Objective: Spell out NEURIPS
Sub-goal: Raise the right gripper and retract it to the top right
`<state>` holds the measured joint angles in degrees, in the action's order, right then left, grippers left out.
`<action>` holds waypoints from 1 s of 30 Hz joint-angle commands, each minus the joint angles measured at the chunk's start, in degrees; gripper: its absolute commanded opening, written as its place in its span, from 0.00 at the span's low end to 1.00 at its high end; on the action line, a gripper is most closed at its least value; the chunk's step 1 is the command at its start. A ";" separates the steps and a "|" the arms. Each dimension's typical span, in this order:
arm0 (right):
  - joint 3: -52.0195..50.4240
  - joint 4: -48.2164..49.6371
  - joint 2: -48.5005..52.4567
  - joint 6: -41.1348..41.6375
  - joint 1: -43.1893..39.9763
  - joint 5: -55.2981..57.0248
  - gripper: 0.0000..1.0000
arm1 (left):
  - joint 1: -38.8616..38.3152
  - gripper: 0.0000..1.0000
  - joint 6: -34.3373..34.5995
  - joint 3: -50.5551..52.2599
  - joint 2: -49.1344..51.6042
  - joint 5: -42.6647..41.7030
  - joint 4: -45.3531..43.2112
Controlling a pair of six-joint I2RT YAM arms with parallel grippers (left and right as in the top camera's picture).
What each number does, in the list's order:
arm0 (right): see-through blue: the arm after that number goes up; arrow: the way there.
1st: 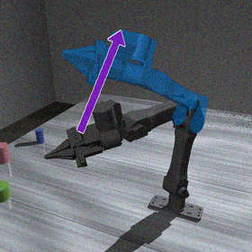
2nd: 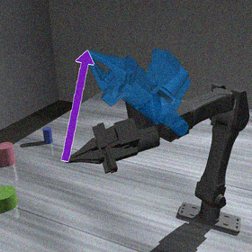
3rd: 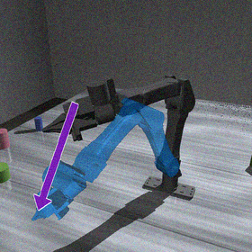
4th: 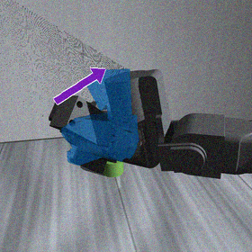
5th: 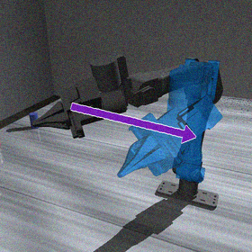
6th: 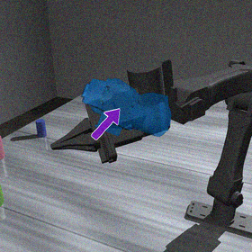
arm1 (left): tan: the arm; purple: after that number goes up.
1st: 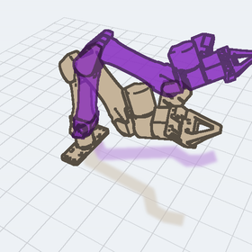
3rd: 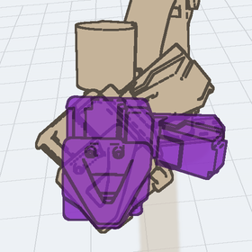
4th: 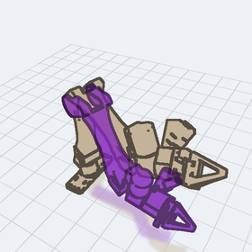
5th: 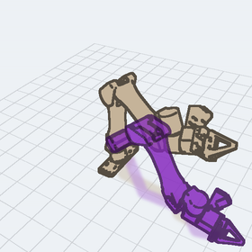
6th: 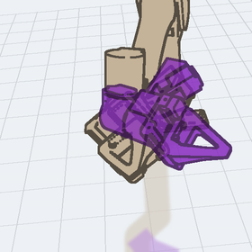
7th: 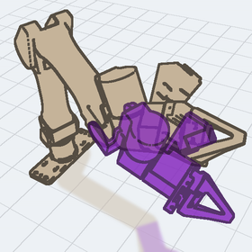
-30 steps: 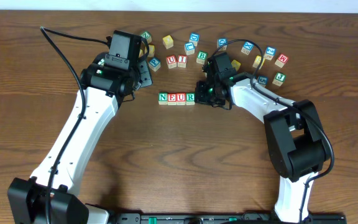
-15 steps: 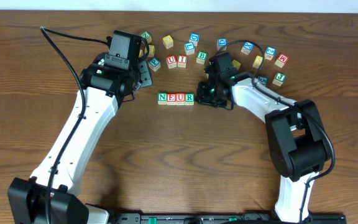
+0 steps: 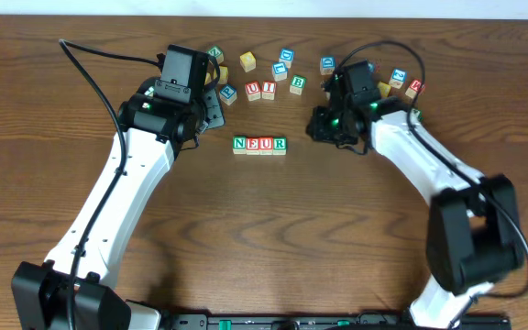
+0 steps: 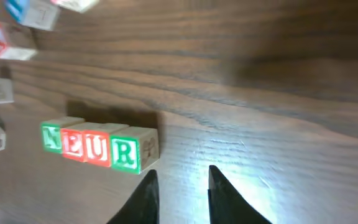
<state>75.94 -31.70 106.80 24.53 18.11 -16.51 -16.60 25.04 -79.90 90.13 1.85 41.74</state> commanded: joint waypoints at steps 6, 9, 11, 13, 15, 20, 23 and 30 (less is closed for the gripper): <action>-0.09 -2.10 -8.87 -2.75 0.20 5.38 0.27 | 0.13 0.40 -0.79 -0.15 -0.22 0.28 0.22; -0.09 -3.23 -10.91 -2.75 0.20 5.90 0.28 | 0.13 0.40 -1.68 -0.15 -0.22 0.35 0.20; -0.02 -4.20 -12.07 -2.75 0.20 5.92 0.28 | 0.22 0.41 -3.96 -0.15 -0.22 0.87 0.17; 0.31 -5.44 -12.85 -2.80 0.20 6.19 0.29 | 0.20 0.41 -4.28 -0.15 -0.22 2.67 0.22; 1.64 -7.87 -13.27 -3.19 0.20 7.30 0.29 | 0.20 0.42 -4.76 -0.15 -0.22 3.85 0.20; 6.73 -13.40 -13.27 -5.40 0.31 10.03 0.29 | 0.20 0.46 -6.43 -0.15 -0.22 3.80 -0.28; 9.77 -15.21 -13.27 -6.43 0.37 10.64 0.30 | 0.20 0.47 -6.43 -0.15 -0.22 3.80 -0.42; 15.23 -17.86 -13.27 -7.96 0.35 10.64 0.34 | 0.20 0.48 -6.64 -0.15 -0.22 3.80 -0.35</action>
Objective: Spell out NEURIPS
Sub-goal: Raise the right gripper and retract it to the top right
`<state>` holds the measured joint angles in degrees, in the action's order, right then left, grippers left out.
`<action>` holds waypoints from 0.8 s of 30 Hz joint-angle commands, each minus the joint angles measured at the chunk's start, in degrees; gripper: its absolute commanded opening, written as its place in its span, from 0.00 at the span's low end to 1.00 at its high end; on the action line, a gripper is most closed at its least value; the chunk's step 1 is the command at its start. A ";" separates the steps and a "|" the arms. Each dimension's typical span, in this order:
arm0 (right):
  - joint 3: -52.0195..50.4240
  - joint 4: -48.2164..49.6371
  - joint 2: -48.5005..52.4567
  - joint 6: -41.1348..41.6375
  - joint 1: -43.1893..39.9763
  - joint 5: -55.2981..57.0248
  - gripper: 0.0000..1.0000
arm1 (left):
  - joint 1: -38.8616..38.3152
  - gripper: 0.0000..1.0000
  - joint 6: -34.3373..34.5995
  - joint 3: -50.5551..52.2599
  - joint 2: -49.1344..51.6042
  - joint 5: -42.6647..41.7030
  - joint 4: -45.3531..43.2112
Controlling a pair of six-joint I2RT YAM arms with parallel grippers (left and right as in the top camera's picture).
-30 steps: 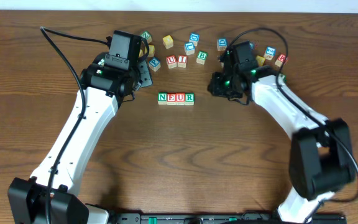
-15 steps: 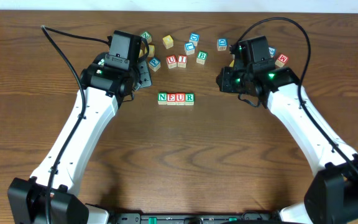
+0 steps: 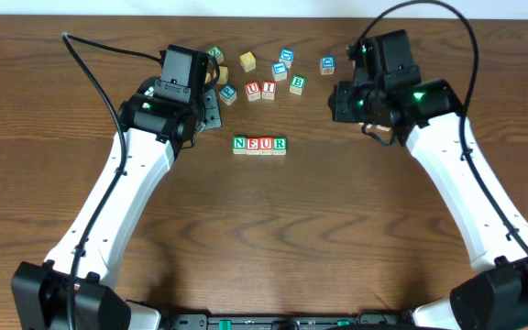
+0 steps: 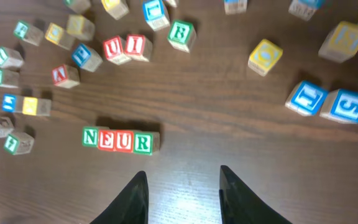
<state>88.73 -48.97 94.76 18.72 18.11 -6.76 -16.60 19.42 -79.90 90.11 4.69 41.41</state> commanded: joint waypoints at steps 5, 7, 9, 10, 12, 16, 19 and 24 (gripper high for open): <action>5.84 -2.34 -1.20 -2.12 0.37 0.90 0.36 | 0.20 0.49 -5.81 -0.15 -0.20 0.98 -0.33; 6.84 -2.93 -1.14 -2.12 0.35 1.33 0.36 | 0.20 0.49 -6.71 -0.15 -0.20 0.98 -0.59; 7.87 -3.39 -1.09 -2.12 0.35 2.43 0.36 | 0.20 0.49 -6.78 -0.15 -0.20 0.96 -1.01; 8.33 -3.56 -1.09 -2.12 0.35 3.08 0.36 | 0.20 0.49 -6.78 -0.15 -0.20 0.96 -1.20; 9.46 -3.93 -1.09 -2.36 0.35 3.74 0.37 | 0.20 0.49 -6.78 -0.15 -0.20 0.96 -1.62; 12.52 -4.90 -0.81 -3.15 0.35 3.63 0.34 | 0.20 0.49 -6.75 -0.15 -0.20 0.96 -2.03; 16.22 -6.56 0.11 -3.15 0.35 3.61 0.33 | 0.20 0.49 -6.78 -0.15 -0.20 0.98 -2.01; 26.47 -11.96 4.70 -4.72 0.35 3.41 0.34 | 0.20 0.49 -6.75 -0.15 -0.20 0.96 -2.03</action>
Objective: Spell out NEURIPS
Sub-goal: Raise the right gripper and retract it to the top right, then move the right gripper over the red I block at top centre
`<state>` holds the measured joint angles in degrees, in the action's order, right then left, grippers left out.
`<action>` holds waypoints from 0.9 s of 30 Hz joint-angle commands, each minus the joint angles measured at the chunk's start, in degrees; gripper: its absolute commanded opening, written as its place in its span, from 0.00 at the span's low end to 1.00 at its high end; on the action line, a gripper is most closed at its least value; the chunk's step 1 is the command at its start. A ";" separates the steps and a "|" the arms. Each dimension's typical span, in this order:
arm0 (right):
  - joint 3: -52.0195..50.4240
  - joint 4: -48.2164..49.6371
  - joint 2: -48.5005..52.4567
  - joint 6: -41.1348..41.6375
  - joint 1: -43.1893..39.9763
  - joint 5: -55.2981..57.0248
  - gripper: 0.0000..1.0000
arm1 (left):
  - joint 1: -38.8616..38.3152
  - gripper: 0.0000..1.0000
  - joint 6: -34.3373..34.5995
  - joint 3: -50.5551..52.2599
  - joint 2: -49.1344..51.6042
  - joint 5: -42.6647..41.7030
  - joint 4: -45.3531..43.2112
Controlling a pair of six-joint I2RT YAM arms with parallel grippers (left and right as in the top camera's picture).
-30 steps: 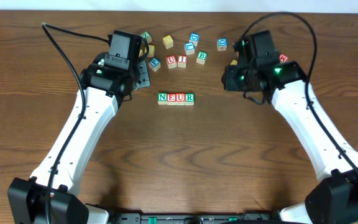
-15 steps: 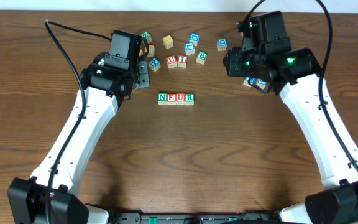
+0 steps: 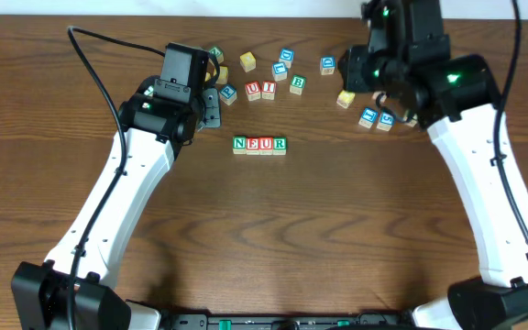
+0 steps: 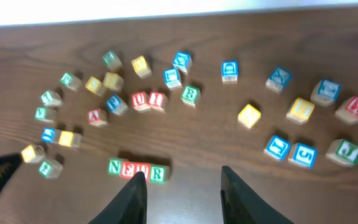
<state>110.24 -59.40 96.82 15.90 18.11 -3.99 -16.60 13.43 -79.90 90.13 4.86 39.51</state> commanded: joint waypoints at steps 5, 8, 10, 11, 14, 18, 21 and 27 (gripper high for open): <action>16.81 -9.05 10.34 -2.97 0.35 0.92 0.36 | 0.20 0.49 -0.76 -0.15 -0.22 0.79 -0.09; 21.35 -11.98 15.56 -1.97 0.26 0.90 0.40 | 0.20 0.49 -0.72 -0.15 -0.22 0.76 -0.09; 21.44 -11.98 17.66 -0.39 -0.11 0.87 0.41 | 0.20 0.49 -0.74 -0.15 -0.22 0.76 -0.07; 21.44 -11.91 18.78 -0.07 -0.26 0.87 0.42 | 0.20 0.49 -0.74 -0.15 -0.22 0.76 -0.07; 21.44 -12.00 21.92 -0.07 -0.44 0.85 0.49 | 0.20 0.49 -0.74 -0.15 -0.22 0.76 -0.07; 21.44 -11.85 25.16 -0.04 -0.39 0.83 0.56 | 0.20 0.49 -0.72 -0.15 -0.22 0.74 -0.04; 21.40 -10.54 26.40 -0.07 -0.46 0.85 0.58 | 0.20 0.49 -0.09 -0.13 -0.22 0.72 0.11; 21.31 -3.43 28.70 0.92 0.55 0.20 0.59 | 0.20 0.49 0.79 -0.11 -0.22 0.76 -0.13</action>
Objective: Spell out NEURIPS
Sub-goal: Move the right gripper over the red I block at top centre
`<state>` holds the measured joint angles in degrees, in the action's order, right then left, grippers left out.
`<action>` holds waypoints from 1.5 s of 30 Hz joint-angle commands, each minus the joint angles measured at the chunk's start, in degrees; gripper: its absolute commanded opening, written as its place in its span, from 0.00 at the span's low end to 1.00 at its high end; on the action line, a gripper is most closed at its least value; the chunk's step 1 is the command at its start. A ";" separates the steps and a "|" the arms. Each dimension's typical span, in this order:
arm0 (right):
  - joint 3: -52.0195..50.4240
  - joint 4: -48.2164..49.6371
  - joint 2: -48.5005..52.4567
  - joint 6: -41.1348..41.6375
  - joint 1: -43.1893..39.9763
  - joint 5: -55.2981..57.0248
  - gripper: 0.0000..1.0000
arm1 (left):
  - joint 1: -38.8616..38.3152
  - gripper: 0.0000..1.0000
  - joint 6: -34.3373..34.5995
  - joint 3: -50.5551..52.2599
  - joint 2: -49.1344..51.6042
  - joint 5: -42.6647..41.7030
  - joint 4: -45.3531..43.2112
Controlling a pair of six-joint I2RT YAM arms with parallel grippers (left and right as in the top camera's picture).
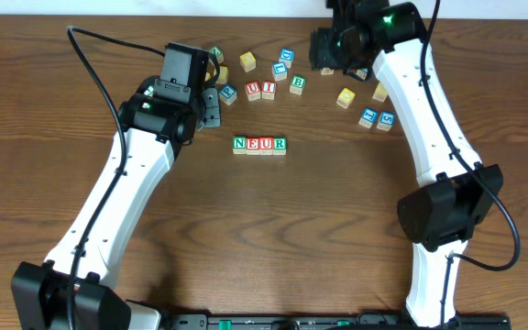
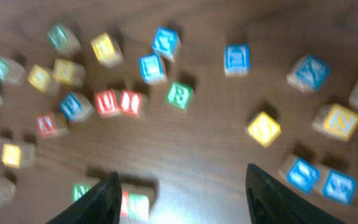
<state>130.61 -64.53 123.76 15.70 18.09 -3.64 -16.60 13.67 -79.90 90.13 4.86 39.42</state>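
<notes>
The finished row N, E, U, R [image 1: 259, 144] lies mid-table; in the right wrist view only its top [image 2: 135, 200] shows, blurred, between my fingers. Behind it a red U and a red I block [image 1: 268, 89] sit side by side; in the wrist view the red I [image 2: 131, 102] sits above the row. My right gripper [image 2: 182, 190] hangs above the loose blocks at the back [image 1: 328, 50], open wide and empty. My left gripper [image 1: 212, 103] stays over the left cluster, its jaws hard to read.
Loose letter blocks lie scattered along the back: a green one [image 2: 179, 95], a yellow one [image 2: 264, 129], two blue ones [image 1: 377, 118] to the right, and several small ones [image 2: 17, 112] at the left. The table's far edge [image 1: 264, 16] is close behind.
My right gripper has shifted left and come closer to the loose blocks, and its fingers stand much wider apart. The row and my left arm have not moved.
First my right gripper was low beside the R end of the row, jaws narrow and empty. It then stood higher and farther back, later high over the back right with the whole spread in view. Now it hangs wide open over the loose blocks.
</notes>
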 commanded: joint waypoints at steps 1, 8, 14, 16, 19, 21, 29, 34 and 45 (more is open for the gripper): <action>0.94 2.91 2.19 1.44 1.09 -0.17 0.59 | 0.20 0.49 0.52 -0.11 -0.22 0.76 -0.04; 0.94 11.91 8.44 5.86 4.61 -0.11 0.57 | 0.50 0.49 0.52 0.13 -0.22 3.87 0.37; 0.94 17.64 14.32 9.16 6.62 -0.13 0.56 | 3.34 0.49 3.19 0.13 -0.22 4.24 0.44; 0.94 18.56 15.80 9.64 7.15 0.09 0.55 | 4.59 0.49 3.58 0.13 -0.22 4.24 0.46; 0.94 18.99 17.49 10.03 7.76 0.61 0.55 | 5.99 0.49 3.58 0.13 -0.20 4.22 0.74; 0.94 19.23 18.34 10.08 8.07 0.79 0.56 | 6.40 0.49 3.54 0.15 -0.22 4.24 0.81; 0.90 20.44 20.83 11.52 9.42 4.31 0.56 | 6.56 0.49 3.56 0.17 -0.22 4.24 0.87; 0.90 20.85 22.05 12.87 10.25 7.23 0.55 | 6.56 0.49 3.56 0.17 -0.20 4.22 1.03; 0.85 21.07 24.28 14.14 10.62 8.26 0.49 | 6.56 0.49 3.56 0.31 -0.22 4.22 2.10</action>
<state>130.89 -43.44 145.64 28.73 28.38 3.33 -10.22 16.71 -79.90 90.13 8.10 41.15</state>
